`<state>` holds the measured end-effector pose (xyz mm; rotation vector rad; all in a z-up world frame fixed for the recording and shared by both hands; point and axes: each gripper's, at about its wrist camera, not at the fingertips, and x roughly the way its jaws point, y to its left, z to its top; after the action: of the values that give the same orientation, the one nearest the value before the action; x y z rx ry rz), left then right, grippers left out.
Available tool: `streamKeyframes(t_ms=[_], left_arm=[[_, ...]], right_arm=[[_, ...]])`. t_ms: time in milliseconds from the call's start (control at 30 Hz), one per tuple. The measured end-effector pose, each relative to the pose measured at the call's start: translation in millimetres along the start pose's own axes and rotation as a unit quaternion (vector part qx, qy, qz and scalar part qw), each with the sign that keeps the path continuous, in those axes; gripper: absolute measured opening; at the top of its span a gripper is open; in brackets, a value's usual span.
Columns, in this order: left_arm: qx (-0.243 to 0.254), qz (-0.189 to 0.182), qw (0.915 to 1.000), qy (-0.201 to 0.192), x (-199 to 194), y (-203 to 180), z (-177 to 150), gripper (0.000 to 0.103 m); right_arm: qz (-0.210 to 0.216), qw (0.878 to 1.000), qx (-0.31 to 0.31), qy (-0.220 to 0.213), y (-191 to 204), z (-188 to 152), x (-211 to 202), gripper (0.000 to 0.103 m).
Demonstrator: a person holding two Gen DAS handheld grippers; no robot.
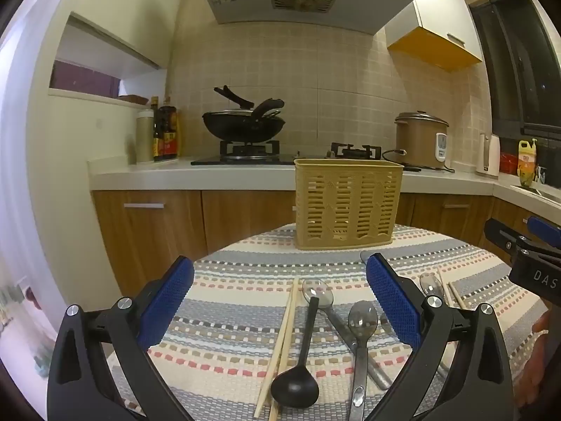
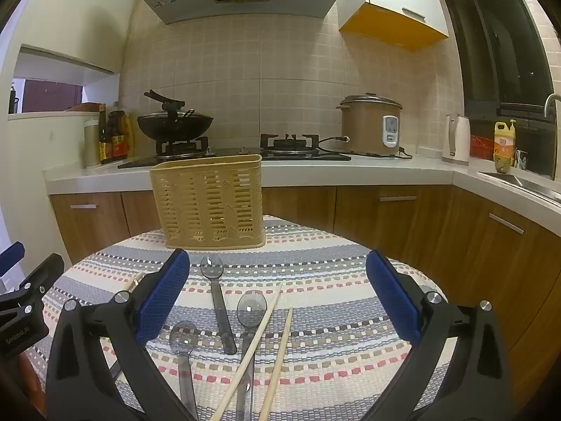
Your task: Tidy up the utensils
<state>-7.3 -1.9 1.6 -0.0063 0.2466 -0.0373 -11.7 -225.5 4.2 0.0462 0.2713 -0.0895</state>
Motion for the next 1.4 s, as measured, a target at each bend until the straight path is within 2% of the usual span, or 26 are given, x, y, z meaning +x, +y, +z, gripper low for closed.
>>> streamKeyframes(t_ms=[1400], left_arm=[[-0.001,-0.014,0.9999,0.009,1.9,-1.2,-1.7,0.096]], right_arm=[[0.006,1.0,0.002,-0.003,5.0,0.1,1.3,0.096]])
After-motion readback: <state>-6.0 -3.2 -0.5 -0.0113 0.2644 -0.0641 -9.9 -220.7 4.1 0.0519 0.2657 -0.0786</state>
